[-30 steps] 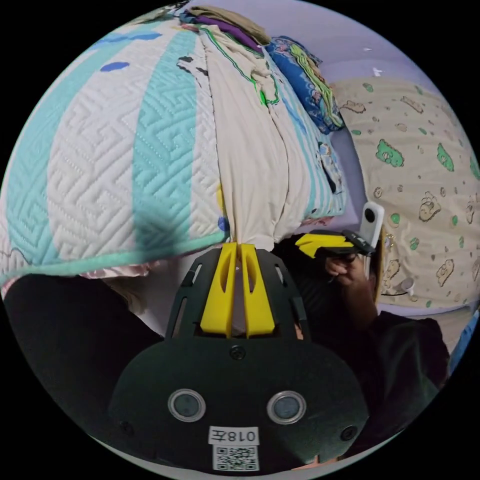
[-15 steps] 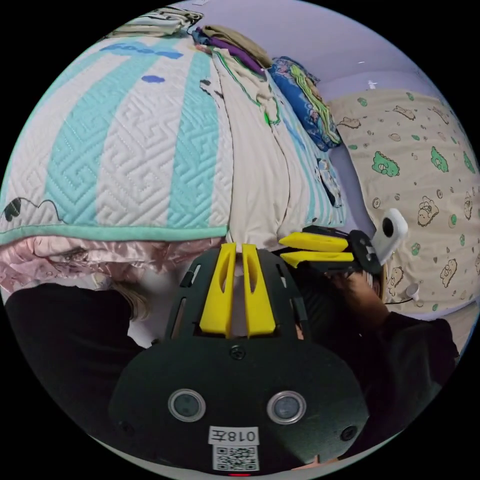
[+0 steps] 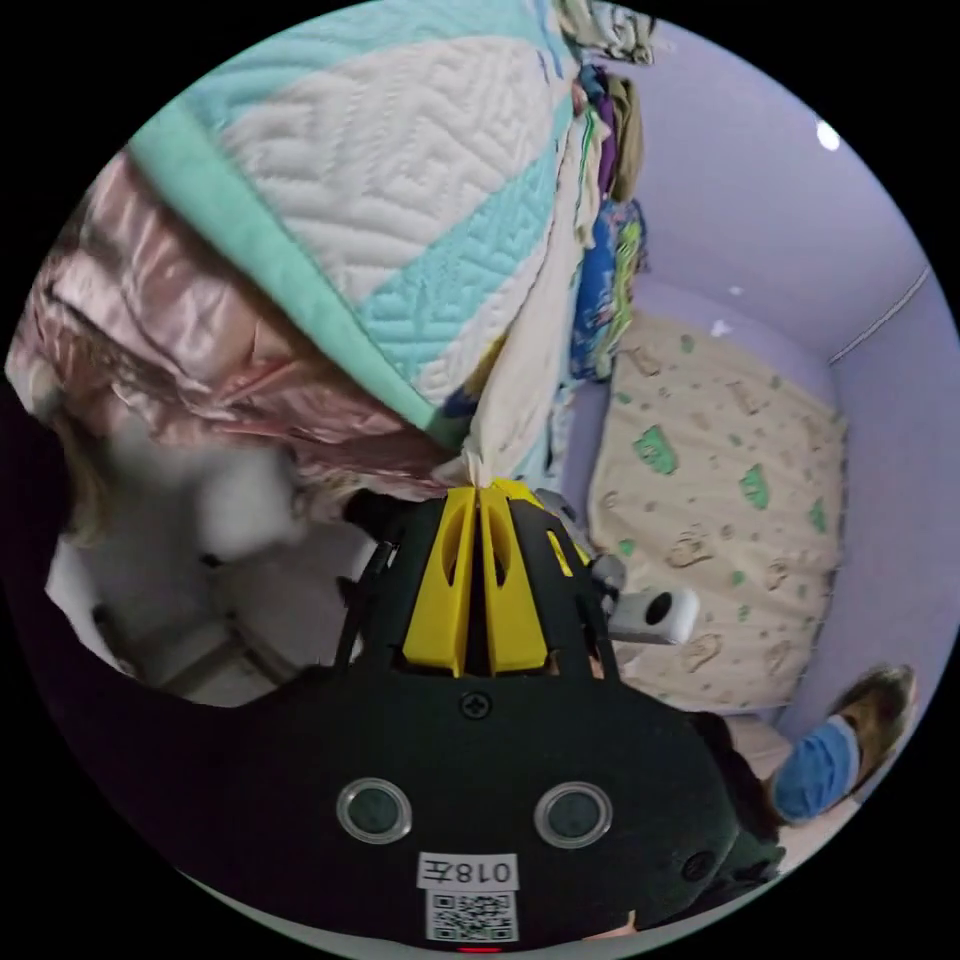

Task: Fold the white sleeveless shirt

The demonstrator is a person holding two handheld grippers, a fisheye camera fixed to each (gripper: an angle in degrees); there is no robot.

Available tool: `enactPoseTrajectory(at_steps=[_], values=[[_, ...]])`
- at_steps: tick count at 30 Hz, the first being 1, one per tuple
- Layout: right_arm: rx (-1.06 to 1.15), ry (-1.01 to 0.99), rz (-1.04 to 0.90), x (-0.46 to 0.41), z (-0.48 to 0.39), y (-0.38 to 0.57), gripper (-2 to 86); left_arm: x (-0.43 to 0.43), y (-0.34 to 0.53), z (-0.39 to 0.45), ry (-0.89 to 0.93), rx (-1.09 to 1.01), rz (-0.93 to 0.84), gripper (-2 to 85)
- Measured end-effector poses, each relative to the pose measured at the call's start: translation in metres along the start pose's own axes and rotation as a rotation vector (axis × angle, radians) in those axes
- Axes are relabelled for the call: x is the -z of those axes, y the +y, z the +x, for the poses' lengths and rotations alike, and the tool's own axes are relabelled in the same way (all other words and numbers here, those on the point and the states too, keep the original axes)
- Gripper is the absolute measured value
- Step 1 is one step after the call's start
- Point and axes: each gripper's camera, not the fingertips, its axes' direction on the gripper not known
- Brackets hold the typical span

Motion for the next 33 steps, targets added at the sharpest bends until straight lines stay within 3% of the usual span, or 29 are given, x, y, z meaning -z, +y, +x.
enactPoseTrajectory(at_steps=[3,6,11,15,19,22,28,33], values=[[-0.062,0.007,0.111,0.022,0.009,0.012,0.2,-0.001,0.014,0.005,0.191,0.016,0.060,-1.0],[-0.063,0.049,0.175,0.031,0.008,0.019,0.4,-0.006,0.024,0.015,0.220,0.012,0.063,-0.9],[0.061,-0.009,0.021,0.005,-0.008,0.019,2.6,-0.002,0.042,0.027,0.028,0.019,0.065,-0.6],[0.002,-0.185,-0.054,0.000,0.011,0.025,5.6,0.003,0.049,0.065,-0.244,-0.119,0.118,2.4],[-0.292,-0.285,-0.003,0.022,0.082,0.054,7.6,-0.019,0.020,0.121,-0.683,-0.388,0.095,6.3],[-0.541,-0.293,0.007,0.033,0.137,0.093,8.8,-0.060,-0.005,0.136,-0.895,-0.530,-0.012,7.9],[-0.684,-0.367,-0.129,0.025,0.180,0.127,11.5,-0.111,-0.033,0.134,-1.012,-0.605,-0.142,7.5],[-0.712,-0.442,-0.094,0.028,0.205,0.122,12.2,-0.115,-0.038,0.139,-0.921,-0.613,-0.239,8.1]])
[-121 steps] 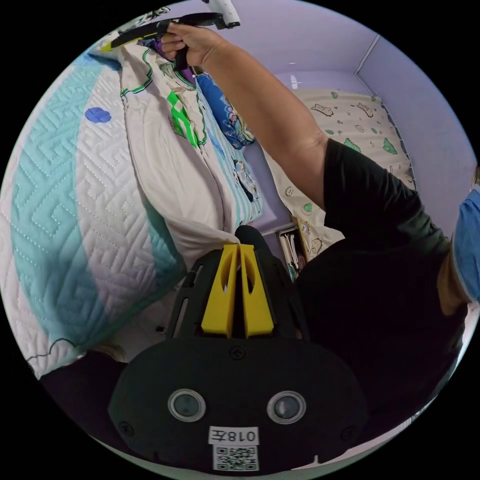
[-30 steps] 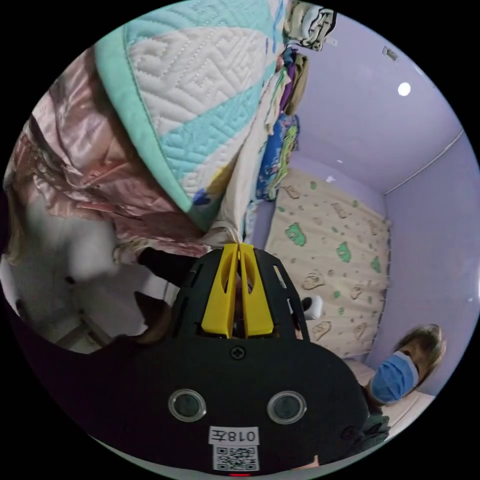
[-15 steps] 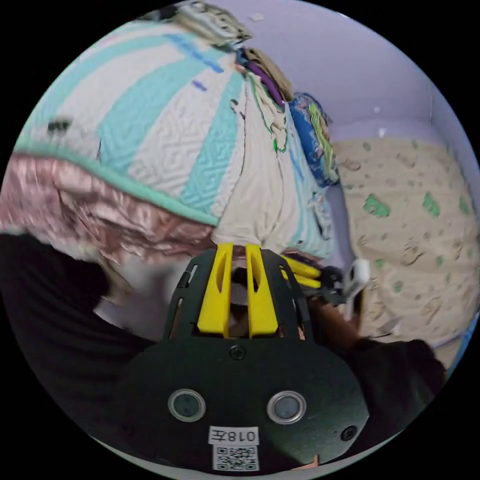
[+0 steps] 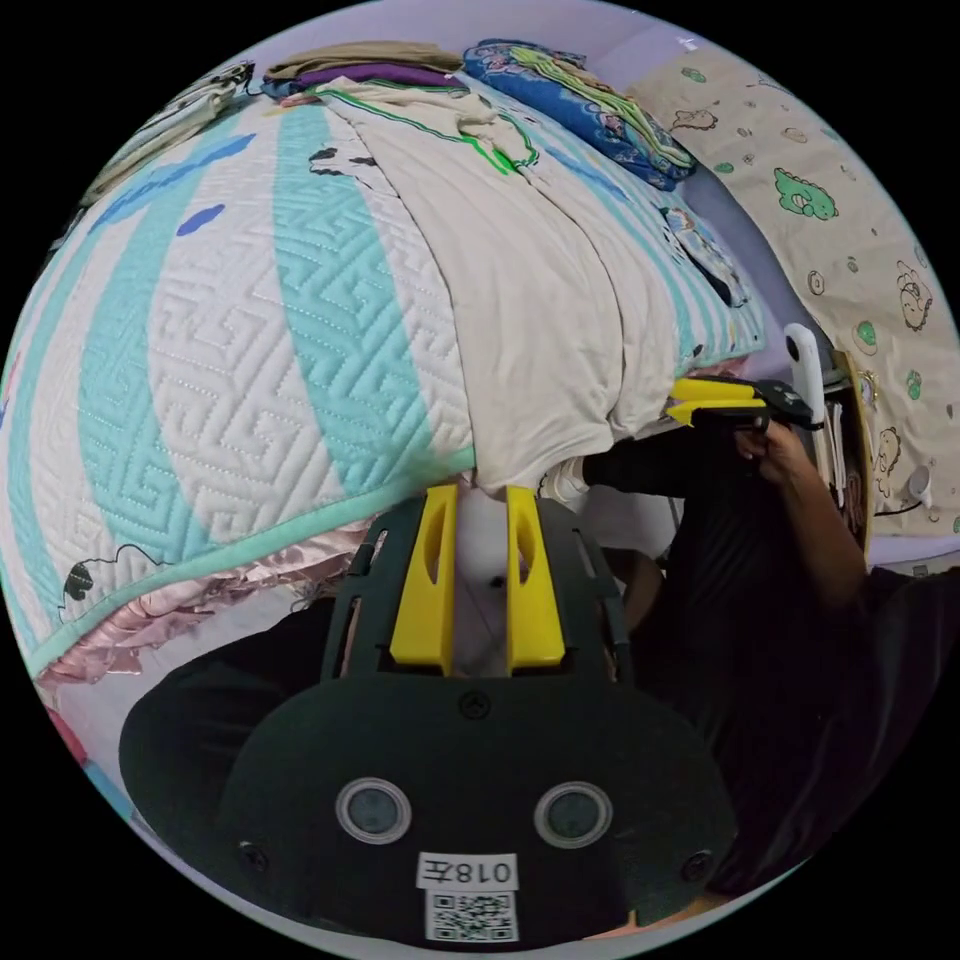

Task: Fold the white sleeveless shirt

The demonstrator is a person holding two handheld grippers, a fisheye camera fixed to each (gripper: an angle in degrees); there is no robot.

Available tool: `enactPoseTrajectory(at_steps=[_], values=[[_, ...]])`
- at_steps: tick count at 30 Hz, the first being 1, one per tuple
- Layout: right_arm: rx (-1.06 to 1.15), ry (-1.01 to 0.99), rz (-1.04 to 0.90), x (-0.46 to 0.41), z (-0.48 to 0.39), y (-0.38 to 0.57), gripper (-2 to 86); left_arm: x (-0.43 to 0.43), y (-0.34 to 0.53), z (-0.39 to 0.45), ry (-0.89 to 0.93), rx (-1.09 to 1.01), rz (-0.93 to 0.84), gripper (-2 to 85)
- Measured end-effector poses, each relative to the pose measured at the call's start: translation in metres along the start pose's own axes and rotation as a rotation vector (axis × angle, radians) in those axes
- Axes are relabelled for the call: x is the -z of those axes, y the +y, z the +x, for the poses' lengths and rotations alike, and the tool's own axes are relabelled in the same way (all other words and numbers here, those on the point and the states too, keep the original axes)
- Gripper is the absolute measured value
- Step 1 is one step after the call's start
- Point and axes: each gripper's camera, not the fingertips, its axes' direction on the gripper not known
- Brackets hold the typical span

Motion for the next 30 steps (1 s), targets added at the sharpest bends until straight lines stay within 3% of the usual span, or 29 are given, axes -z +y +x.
enactPoseTrajectory(at_steps=[12,18,21,25,27,30], values=[[-0.003,-0.094,0.003,0.032,-0.004,-0.028,6.6,-0.032,-0.046,0.001,-0.020,-0.010,-0.075,4.6],[-0.064,-0.266,-0.044,0.068,-0.012,-0.026,1.4,-0.014,-0.045,-0.021,0.162,0.040,-0.138,0.5],[-0.135,-0.351,-0.050,0.084,-0.010,-0.023,3.2,0.002,-0.043,-0.030,0.237,0.034,-0.140,3.0],[-0.158,-0.211,-0.165,0.102,-0.031,-0.020,7.1,0.019,-0.034,-0.045,0.249,0.012,-0.196,10.6],[-0.121,-0.083,-0.145,0.124,-0.052,-0.018,7.5,0.044,-0.025,-0.054,0.261,0.000,-0.105,11.0],[-0.038,0.025,0.040,0.169,-0.084,-0.024,7.5,0.093,-0.018,-0.082,0.342,0.017,0.160,10.8]])
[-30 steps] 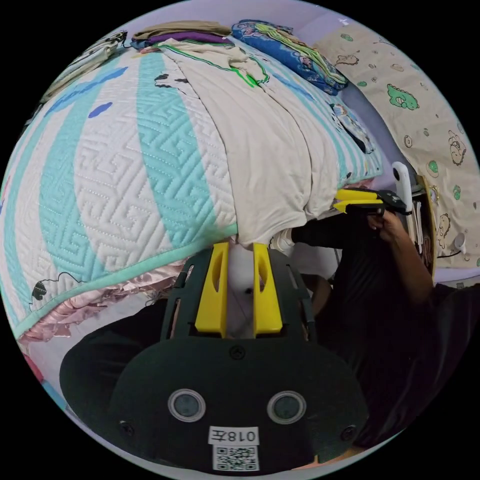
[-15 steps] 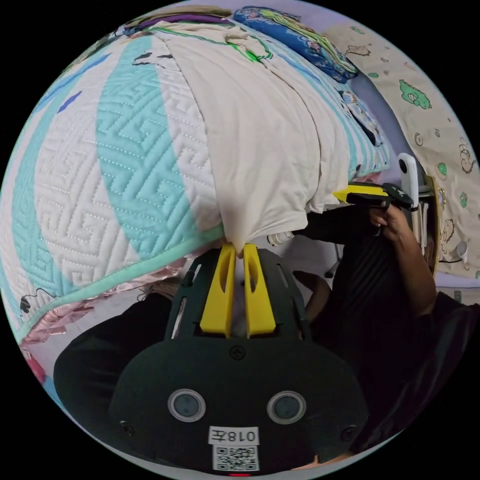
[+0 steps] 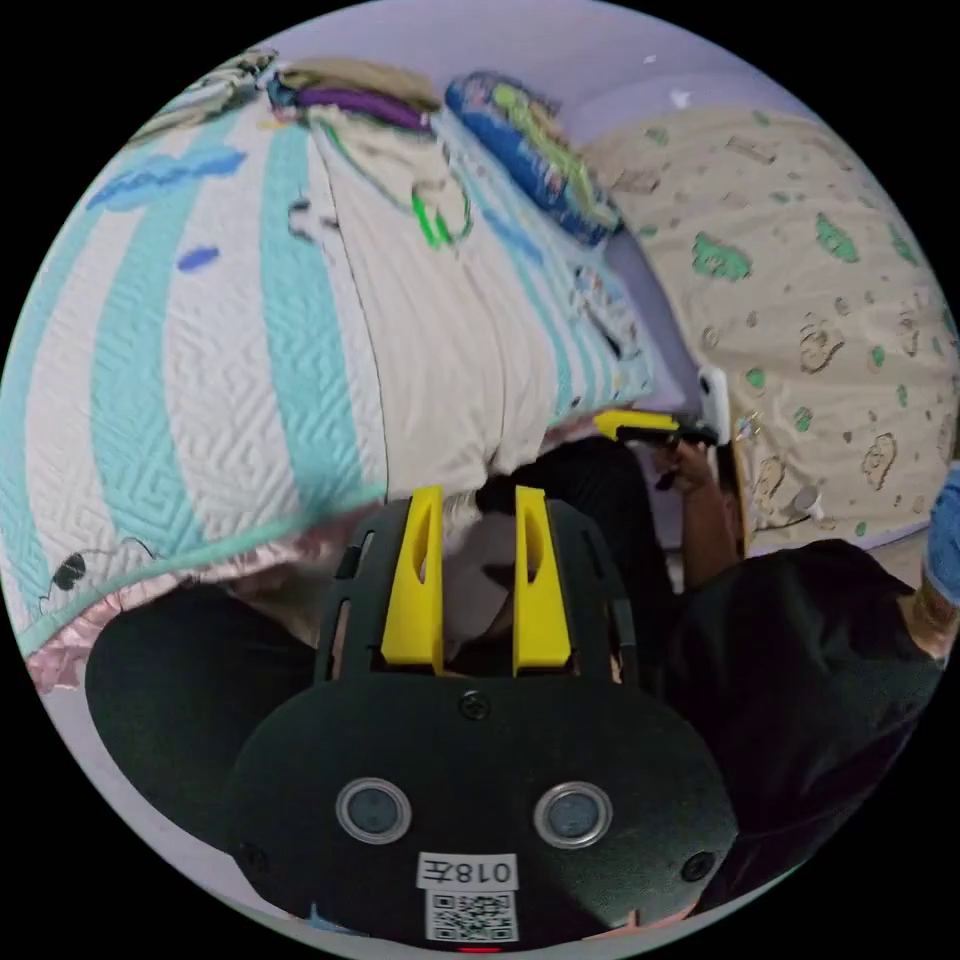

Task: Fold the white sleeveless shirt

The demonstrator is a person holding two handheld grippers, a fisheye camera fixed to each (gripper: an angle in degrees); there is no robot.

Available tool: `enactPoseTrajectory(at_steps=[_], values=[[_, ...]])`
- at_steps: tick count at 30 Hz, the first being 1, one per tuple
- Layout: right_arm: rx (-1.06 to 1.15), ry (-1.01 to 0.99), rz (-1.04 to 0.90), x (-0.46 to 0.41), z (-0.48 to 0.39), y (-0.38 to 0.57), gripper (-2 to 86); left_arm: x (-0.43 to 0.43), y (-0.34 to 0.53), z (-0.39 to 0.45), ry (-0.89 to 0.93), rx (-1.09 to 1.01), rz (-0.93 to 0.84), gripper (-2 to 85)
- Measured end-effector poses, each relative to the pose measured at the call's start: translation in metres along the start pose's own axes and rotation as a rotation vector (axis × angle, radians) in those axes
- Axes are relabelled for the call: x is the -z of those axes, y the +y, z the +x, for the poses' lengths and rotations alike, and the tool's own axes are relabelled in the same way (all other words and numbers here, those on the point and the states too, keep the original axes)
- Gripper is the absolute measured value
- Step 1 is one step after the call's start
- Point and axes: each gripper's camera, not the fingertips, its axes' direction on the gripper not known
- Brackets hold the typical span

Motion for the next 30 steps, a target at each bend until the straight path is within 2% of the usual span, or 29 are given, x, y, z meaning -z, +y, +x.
enactPoseTrajectory(at_steps=[2,4,6,11,15,17,25,30], values=[[0.047,-0.021,0.183,0.027,-0.016,-0.020,7.6,0.027,-0.009,-0.012,0.035,-0.016,0.126,10.4],[0.071,-0.038,0.272,0.036,-0.024,-0.045,7.8,0.051,-0.029,-0.031,0.035,-0.045,0.240,10.0],[0.116,-0.031,0.311,0.039,-0.034,-0.078,7.8,0.060,-0.050,-0.046,0.045,-0.080,0.286,9.9],[0.315,0.141,0.429,0.025,-0.067,-0.209,7.6,0.063,-0.122,-0.087,0.107,-0.204,0.361,9.7],[0.403,0.204,0.366,-0.014,-0.073,-0.309,8.4,0.055,-0.173,-0.132,0.290,-0.277,0.443,9.3],[0.423,0.220,0.300,-0.043,-0.072,-0.367,9.1,0.051,-0.188,-0.148,0.319,-0.299,0.466,9.4],[0.348,0.185,0.126,-0.111,-0.062,-0.455,10.7,0.052,-0.237,-0.200,0.268,-0.283,0.545,9.6],[0.356,0.199,0.173,-0.111,-0.076,-0.452,3.4,0.059,-0.274,-0.209,0.132,-0.245,0.571,9.9]])
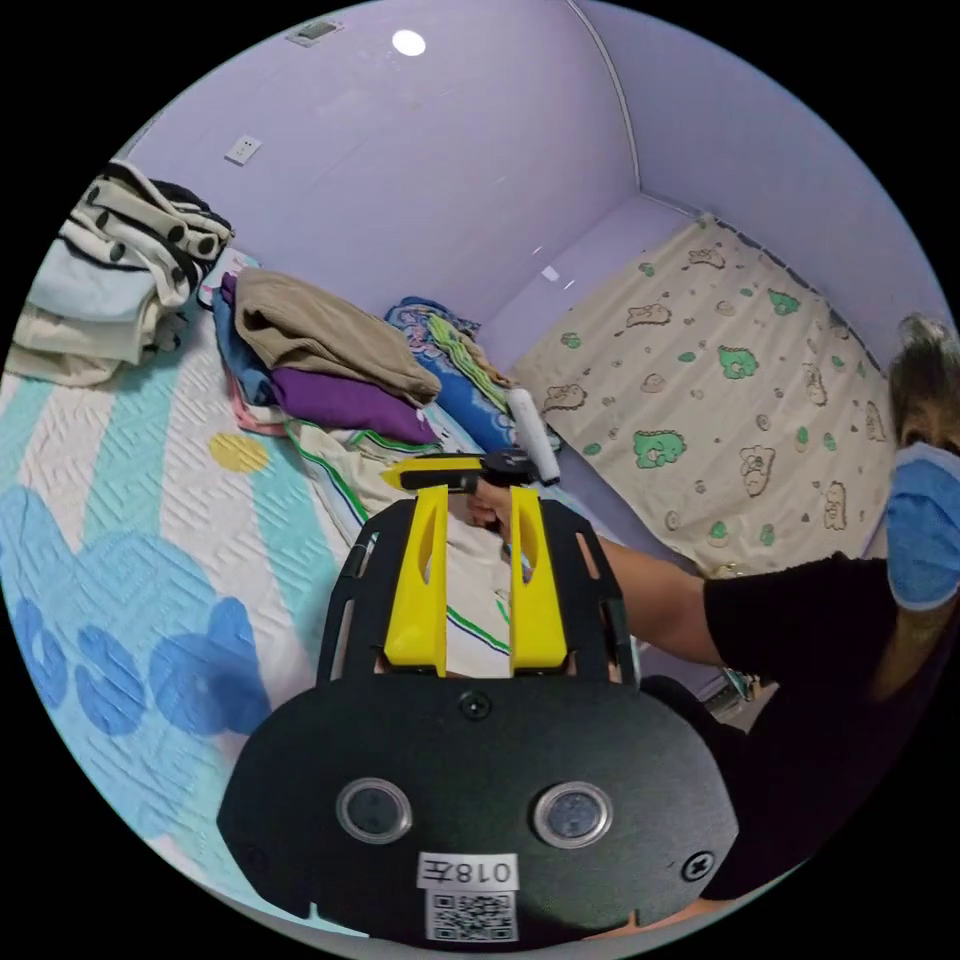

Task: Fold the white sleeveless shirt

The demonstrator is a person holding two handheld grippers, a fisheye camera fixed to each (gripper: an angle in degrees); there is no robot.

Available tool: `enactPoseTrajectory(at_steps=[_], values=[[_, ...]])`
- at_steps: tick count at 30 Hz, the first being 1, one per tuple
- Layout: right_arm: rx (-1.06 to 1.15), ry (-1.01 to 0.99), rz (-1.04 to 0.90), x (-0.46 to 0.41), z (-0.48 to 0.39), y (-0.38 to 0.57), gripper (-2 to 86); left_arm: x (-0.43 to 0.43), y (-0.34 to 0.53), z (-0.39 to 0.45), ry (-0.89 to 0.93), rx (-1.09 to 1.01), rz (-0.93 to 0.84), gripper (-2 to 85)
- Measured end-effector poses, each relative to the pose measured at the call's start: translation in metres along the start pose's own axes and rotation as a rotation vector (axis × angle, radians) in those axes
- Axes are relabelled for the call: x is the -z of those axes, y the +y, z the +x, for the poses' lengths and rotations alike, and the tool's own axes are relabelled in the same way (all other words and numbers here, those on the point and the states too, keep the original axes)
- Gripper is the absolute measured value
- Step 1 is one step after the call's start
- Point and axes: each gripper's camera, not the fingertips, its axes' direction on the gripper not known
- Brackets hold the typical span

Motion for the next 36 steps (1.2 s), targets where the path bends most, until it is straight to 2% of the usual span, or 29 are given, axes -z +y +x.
enactPoseTrajectory(at_steps=[4,12,16,19,21,23,26,27,29,32,34,36], values=[[0.012,0.115,0.060,0.024,-0.024,0.006,1.2,-0.028,-0.032,-0.010,-0.187,-0.008,-0.081,10.6],[-0.144,0.366,0.242,0.103,-0.042,0.032,0.8,-0.085,-0.061,-0.022,-0.309,-0.030,-0.159,10.5],[-0.257,0.388,0.112,0.089,-0.005,0.029,2.7,-0.113,-0.077,-0.032,-0.335,-0.019,-0.185,10.1],[-0.334,0.249,-0.025,0.057,0.032,0.031,7.3,-0.129,-0.088,-0.039,-0.337,0.022,-0.218,10.2],[-0.402,0.105,0.023,0.061,0.051,0.044,8.2,-0.129,-0.093,-0.038,-0.334,0.034,-0.230,10.1],[-0.482,0.023,0.170,0.094,0.066,0.070,8.3,-0.122,-0.096,-0.034,-0.346,0.032,-0.206,9.9],[-0.415,-0.090,0.294,0.134,0.056,0.106,5.5,-0.113,-0.098,-0.031,-0.288,0.062,-0.230,9.1],[-0.386,-0.118,0.283,0.137,0.052,0.110,5.2,-0.110,-0.097,-0.025,-0.247,0.059,-0.244,8.5],[-0.285,-0.229,0.123,0.127,0.038,0.119,4.7,-0.110,-0.095,-0.011,-0.229,0.035,-0.277,7.9],[-0.281,-0.224,-0.074,0.094,0.039,0.128,4.8,-0.128,-0.084,0.001,-0.255,0.045,-0.391,8.1],[-0.328,-0.261,-0.042,0.094,0.050,0.138,5.1,-0.140,-0.073,0.002,-0.266,0.094,-0.455,9.1],[-0.350,-0.306,0.044,0.115,0.059,0.149,5.8,-0.129,-0.066,0.020,-0.238,0.085,-0.411,9.3]])
